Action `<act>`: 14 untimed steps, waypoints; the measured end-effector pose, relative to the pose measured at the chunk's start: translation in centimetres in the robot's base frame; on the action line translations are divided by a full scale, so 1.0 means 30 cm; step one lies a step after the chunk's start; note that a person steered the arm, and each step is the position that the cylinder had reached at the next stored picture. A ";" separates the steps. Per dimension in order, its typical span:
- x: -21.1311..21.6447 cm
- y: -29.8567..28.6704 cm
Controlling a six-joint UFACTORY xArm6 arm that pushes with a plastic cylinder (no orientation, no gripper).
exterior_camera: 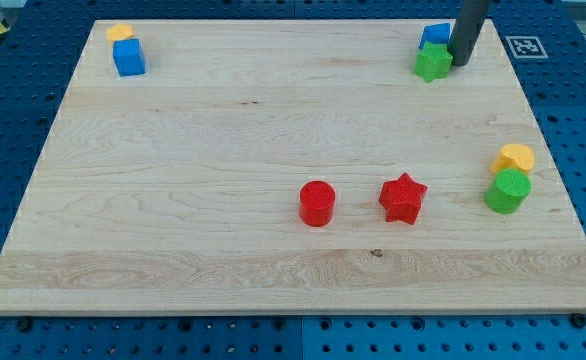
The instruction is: Slide the red circle closer to the red star
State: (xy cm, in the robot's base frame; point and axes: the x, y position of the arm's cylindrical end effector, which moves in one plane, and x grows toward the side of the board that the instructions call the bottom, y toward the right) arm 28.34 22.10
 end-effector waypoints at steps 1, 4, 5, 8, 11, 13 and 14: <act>0.213 0.052; 0.508 -0.188; 0.508 -0.363; 0.651 -0.918; 0.892 -0.990; 0.766 -0.961; 0.963 -0.929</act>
State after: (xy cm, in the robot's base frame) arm 57.23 -5.76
